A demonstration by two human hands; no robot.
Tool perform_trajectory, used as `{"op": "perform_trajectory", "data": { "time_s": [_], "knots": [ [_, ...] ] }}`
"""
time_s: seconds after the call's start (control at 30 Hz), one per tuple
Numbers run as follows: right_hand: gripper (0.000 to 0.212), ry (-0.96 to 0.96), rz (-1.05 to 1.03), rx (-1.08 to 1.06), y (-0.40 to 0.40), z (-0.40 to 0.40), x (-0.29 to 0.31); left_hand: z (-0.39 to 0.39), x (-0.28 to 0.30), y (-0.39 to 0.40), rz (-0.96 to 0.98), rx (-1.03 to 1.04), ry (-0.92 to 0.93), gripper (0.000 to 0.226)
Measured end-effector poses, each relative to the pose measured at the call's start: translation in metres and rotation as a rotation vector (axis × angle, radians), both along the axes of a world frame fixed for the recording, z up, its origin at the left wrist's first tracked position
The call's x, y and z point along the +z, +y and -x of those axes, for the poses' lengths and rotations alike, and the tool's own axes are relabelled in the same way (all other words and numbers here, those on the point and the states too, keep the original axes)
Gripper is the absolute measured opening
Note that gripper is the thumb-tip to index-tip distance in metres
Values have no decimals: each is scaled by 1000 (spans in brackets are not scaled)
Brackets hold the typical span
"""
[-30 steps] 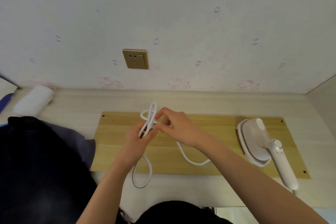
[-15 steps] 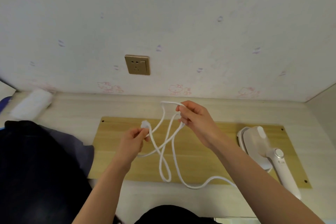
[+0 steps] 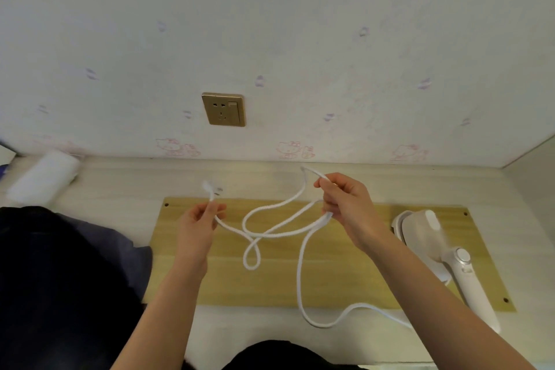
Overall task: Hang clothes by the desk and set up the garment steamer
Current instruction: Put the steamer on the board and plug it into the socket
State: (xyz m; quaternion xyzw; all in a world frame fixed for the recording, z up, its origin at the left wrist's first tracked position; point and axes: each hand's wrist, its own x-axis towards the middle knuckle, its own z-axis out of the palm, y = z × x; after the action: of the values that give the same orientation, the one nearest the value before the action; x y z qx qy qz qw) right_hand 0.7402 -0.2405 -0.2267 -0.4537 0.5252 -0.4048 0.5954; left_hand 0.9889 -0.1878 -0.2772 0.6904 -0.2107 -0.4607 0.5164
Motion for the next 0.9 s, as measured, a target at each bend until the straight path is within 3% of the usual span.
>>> {"op": "perform_trajectory", "data": {
  "time_s": [0.17, 0.37, 0.47, 0.57, 0.7, 0.9],
  "knots": [
    [21, 383, -84, 8, -6, 9, -37, -18, 19, -7, 170, 150, 148, 11],
    [20, 911, -84, 289, -16, 3, -60, -26, 43, -11, 236, 49, 50, 10],
    [26, 1010, -8, 344, -22, -11, -53, -22, 49, -12, 231, -31, -10, 10],
    [30, 908, 119, 352, -29, -36, -34, -18, 51, -14, 213, -73, -81, 11],
    [32, 571, 124, 332, -39, -81, -1, -11, 51, -15, 199, -148, -152, 9],
    [41, 177, -169, 276, -60, -133, 22, -8, 42, -14, 211, -316, -303, 7]
  ]
}}
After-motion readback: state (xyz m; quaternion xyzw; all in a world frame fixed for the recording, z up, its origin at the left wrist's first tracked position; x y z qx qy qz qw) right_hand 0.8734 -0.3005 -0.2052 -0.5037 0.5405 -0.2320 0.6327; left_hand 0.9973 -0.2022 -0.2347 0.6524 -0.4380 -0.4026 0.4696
